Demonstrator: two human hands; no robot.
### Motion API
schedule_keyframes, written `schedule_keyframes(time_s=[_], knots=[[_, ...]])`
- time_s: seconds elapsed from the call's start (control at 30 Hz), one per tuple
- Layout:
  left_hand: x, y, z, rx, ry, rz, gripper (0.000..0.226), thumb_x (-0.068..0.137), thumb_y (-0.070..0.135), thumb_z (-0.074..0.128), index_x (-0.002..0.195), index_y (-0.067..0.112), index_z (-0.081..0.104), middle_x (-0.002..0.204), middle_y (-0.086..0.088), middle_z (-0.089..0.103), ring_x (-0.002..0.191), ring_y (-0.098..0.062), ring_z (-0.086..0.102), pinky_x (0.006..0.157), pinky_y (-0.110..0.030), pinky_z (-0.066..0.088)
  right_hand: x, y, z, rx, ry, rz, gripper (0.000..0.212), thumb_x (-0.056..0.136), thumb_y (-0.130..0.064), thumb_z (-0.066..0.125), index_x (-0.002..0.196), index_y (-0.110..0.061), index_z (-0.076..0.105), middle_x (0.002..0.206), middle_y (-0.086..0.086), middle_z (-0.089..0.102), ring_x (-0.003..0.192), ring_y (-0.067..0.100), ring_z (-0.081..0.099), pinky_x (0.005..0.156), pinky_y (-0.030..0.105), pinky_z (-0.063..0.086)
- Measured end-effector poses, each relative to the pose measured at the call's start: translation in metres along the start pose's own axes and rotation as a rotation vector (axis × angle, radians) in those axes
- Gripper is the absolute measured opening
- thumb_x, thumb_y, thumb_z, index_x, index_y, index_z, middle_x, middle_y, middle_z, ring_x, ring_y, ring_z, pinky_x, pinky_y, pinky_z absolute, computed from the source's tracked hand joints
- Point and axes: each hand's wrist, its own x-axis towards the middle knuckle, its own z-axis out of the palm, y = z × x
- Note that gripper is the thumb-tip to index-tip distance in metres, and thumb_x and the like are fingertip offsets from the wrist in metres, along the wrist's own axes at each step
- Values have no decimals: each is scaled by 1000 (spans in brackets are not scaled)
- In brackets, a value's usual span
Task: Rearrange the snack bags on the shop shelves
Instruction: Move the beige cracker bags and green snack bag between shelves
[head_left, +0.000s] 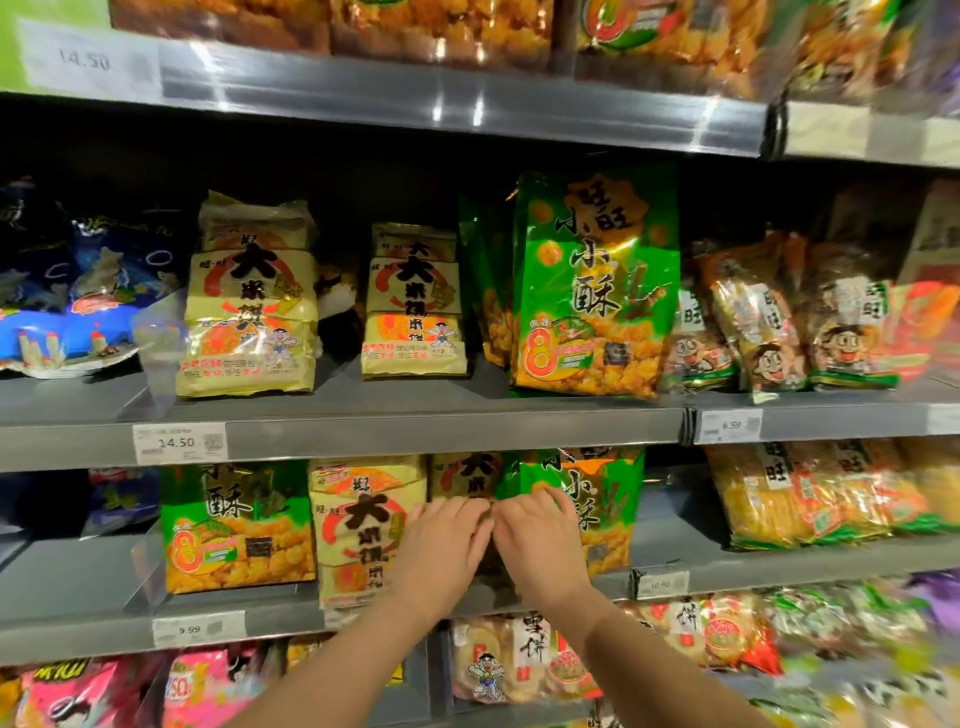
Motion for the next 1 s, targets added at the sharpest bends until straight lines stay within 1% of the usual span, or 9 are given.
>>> schedule_keyframes(time_s=[0.2, 0.33, 0.43, 0.53, 0.6, 0.7, 0.8, 0.9, 1.0], knots=[[28, 36, 29, -125, -139, -182, 42, 93, 51, 39, 121, 23, 53, 113, 5, 60, 105, -14, 56, 82, -28, 45, -6, 54, -15, 29, -9, 232, 29, 85, -38, 40, 78, -29, 66, 73, -12, 64, 70, 15, 61, 65, 32, 48], [41, 54, 44, -179, -165, -378, 35, 90, 50, 48, 104, 18, 49, 93, 5, 62, 84, -15, 61, 61, -26, 44, -12, 90, -15, 39, -118, 385, 37, 87, -47, 46, 107, -21, 63, 107, -1, 63, 100, 23, 58, 84, 38, 47], [43, 58, 49, -206, -138, -442, 20, 94, 35, 50, 86, 18, 43, 68, 8, 52, 63, -15, 51, 49, -27, 35, -17, 110, -12, 158, -221, 557, 63, 84, -51, 58, 132, -13, 46, 131, 6, 49, 120, 26, 46, 99, 38, 40], [39, 58, 49, -330, -127, -480, 20, 93, 27, 53, 79, 16, 45, 64, 9, 46, 59, -11, 47, 48, -24, 29, -20, 118, -14, 455, -233, 652, 70, 75, -48, 70, 132, -20, 40, 124, -2, 55, 117, 18, 51, 97, 34, 44], [35, 60, 46, -422, -118, -489, 17, 92, 23, 55, 80, 15, 45, 81, 9, 45, 72, -13, 48, 59, -23, 31, -20, 115, -16, 671, -273, 716, 67, 72, -41, 76, 127, -28, 40, 114, -10, 59, 111, 13, 56, 90, 31, 46], [33, 64, 38, -579, -111, -521, 13, 93, 18, 53, 83, 12, 46, 105, 3, 43, 90, -16, 48, 76, -24, 35, -19, 112, -10, 627, -258, 748, 93, 60, -63, 73, 135, -24, 34, 127, -4, 51, 121, 17, 49, 99, 41, 44], [32, 62, 21, -709, -133, -495, 15, 94, 18, 48, 84, 7, 49, 90, -8, 58, 82, -29, 56, 70, -43, 47, -20, 109, -3, 696, -277, 802, 118, 45, -82, 65, 140, -26, 25, 134, -2, 48, 125, 19, 47, 101, 47, 43], [25, 57, 3, -804, -131, -504, 15, 95, 15, 47, 88, 3, 51, 86, -11, 63, 74, -26, 59, 62, -36, 48, -21, 101, -7, 838, -276, 805, 117, 43, -79, 71, 139, -32, 23, 130, -7, 53, 119, 15, 53, 99, 47, 45], [12, 55, -7, -814, -110, -516, 21, 95, 14, 48, 76, 8, 42, 70, -12, 51, 61, -18, 44, 56, -33, 35, -26, 88, -18, 934, -250, 788, 103, 47, -68, 77, 133, -37, 30, 127, -5, 53, 115, 12, 56, 98, 46, 47]])
